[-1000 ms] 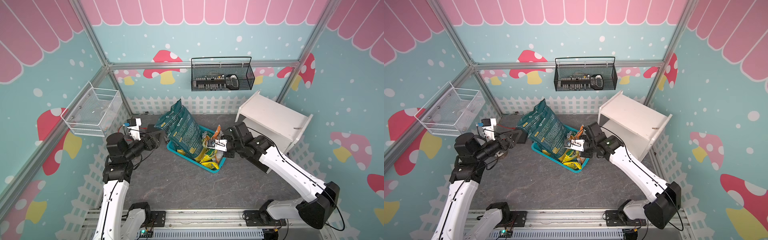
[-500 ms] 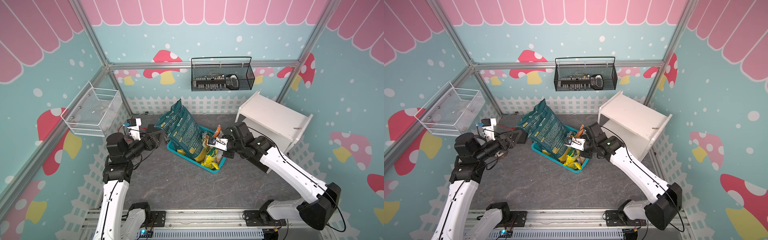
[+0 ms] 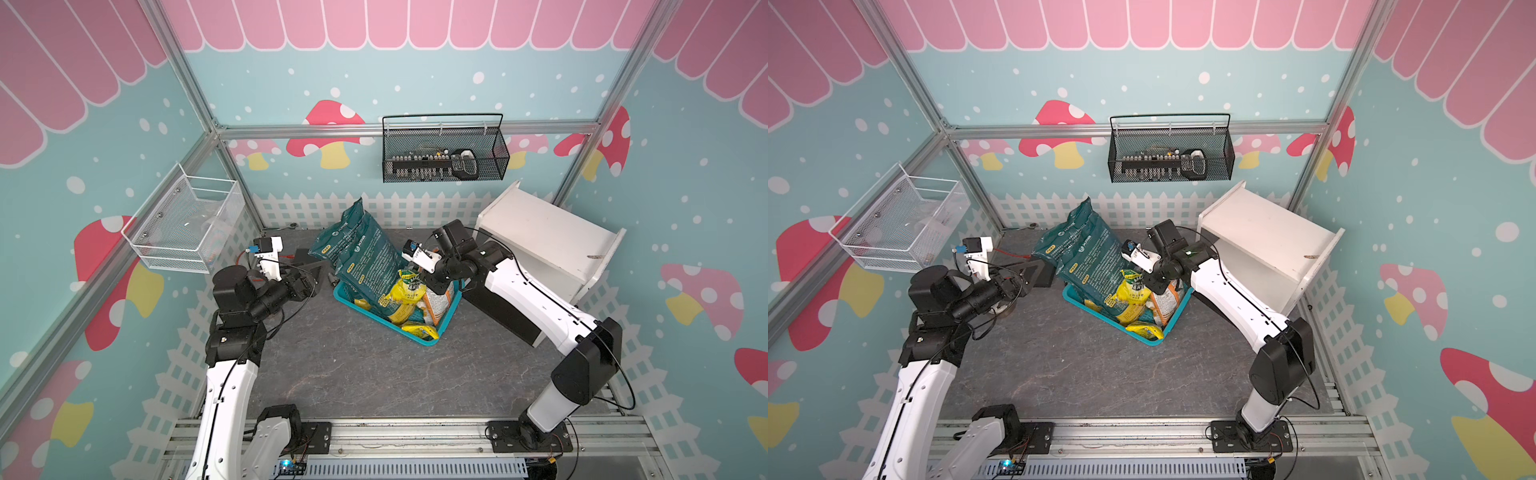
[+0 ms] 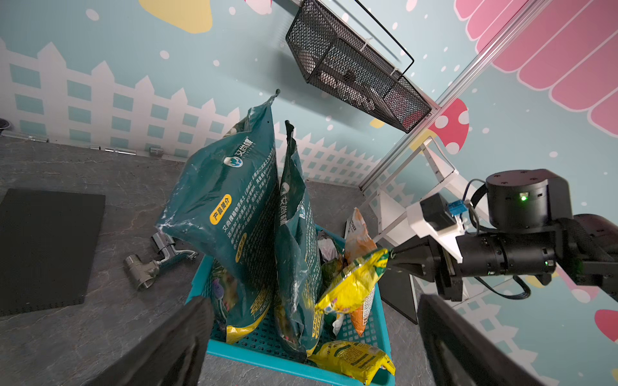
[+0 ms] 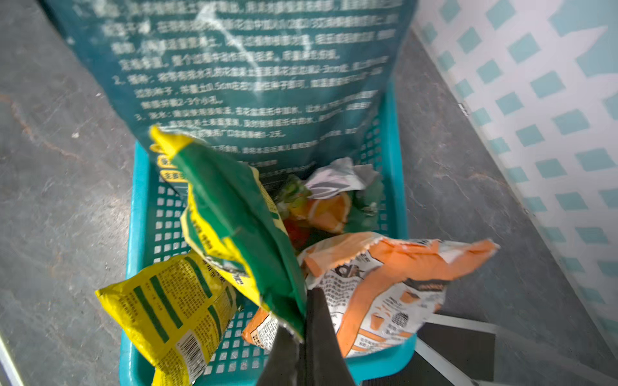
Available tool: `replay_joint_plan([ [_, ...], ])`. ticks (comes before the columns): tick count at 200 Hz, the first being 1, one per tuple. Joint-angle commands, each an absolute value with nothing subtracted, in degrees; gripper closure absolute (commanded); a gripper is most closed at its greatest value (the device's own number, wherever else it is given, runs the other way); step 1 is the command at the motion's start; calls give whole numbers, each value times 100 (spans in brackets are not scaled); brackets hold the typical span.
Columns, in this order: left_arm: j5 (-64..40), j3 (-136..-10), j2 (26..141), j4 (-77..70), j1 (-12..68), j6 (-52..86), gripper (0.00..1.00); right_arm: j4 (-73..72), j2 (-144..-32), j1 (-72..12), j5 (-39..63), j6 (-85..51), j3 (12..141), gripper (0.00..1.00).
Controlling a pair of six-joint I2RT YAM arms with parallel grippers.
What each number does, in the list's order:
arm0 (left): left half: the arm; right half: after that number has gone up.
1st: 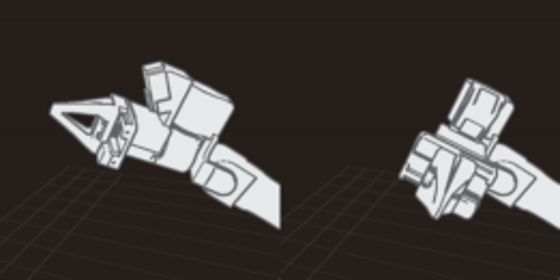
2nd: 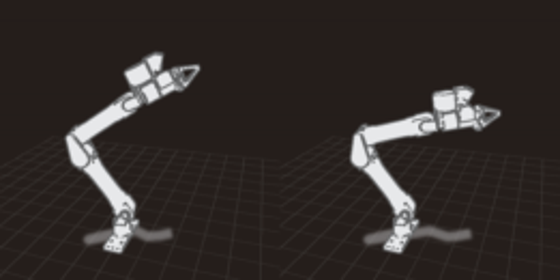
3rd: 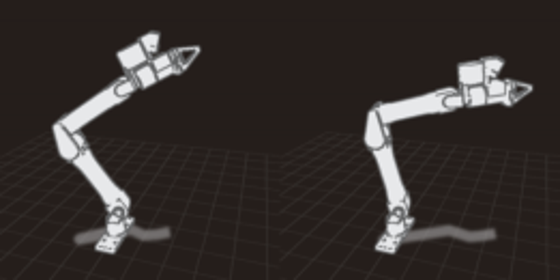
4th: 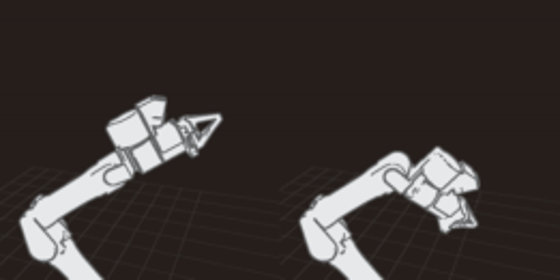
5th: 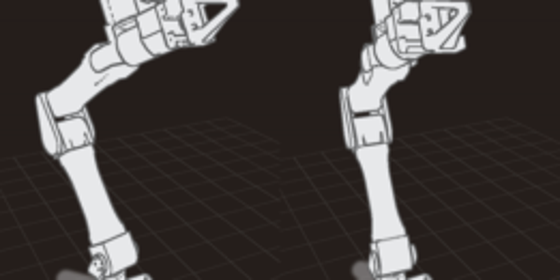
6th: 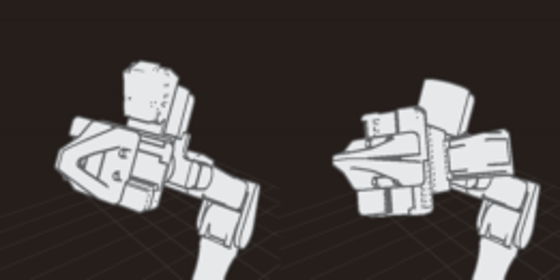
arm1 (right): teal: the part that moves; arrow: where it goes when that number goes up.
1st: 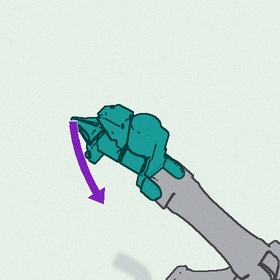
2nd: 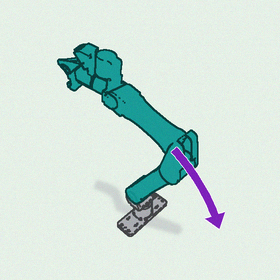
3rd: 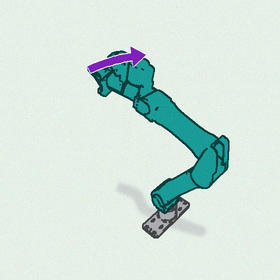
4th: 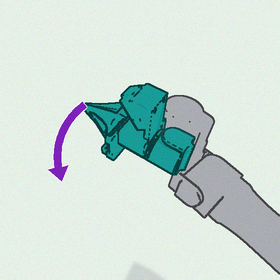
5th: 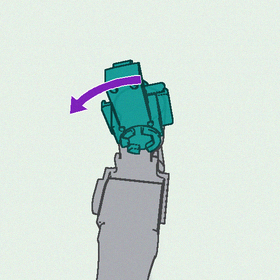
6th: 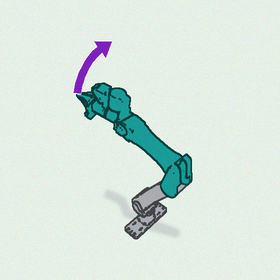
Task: Take down the fertilizer bag from the shelf
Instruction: Place the fertilizer bag in the storage box.
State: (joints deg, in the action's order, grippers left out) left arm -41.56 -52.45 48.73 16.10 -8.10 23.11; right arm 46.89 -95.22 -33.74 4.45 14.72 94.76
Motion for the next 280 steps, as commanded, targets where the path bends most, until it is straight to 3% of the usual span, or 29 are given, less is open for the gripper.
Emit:
replay_joint_plan([
  [1,-4089,-5406,4799,1667,-773,2175,0,4603,-9328,-3339,112,1078,9614,100],
  [42,-4087,-5396,4799,1661,-772,2178,1,4298,-8661,-3433,232,1592,8452,100],
  [72,-4079,-5397,4799,1667,-766,2179,1,4553,-8409,-3440,311,1548,8292,100],
  [124,-4076,-5396,4799,1665,-771,2174,1,4983,-8421,-3602,236,1428,8333,100],
  [223,-4073,-5398,4790,1669,-773,2176,0,3923,-8823,-3718,418,1181,7389,99],
  [236,-4061,-5401,4790,1665,-772,2176,1,3596,-8607,-3718,407,1152,7158,84],
  [238,-4058,-5398,4790,1656,-773,2177,1,3538,-8559,-3718,398,1145,7114,67],
  [239,-4059,-5401,4790,1654,-773,2178,1,3509,-8542,-3718,397,1144,7094,52],
  [240,-4060,-5403,4790,1658,-769,2179,1,3486,-8516,-3722,401,1143,7076,28],
  [241,-4060,-5400,4790,1664,-771,2179,1,3453,-8494,-3724,402,1143,7058,15],
  [243,-4058,-5402,4790,1657,-773,2173,1,3392,-8450,-3719,404,1140,7023,4],
  [248,-4052,-5397,4783,1656,-773,2172,1,3258,-8312,-3724,421,1138,6935,1],
  [280,-3987,-5396,4751,1655,-773,2180,1,2896,-7465,-3700,312,1048,6750,0],
])
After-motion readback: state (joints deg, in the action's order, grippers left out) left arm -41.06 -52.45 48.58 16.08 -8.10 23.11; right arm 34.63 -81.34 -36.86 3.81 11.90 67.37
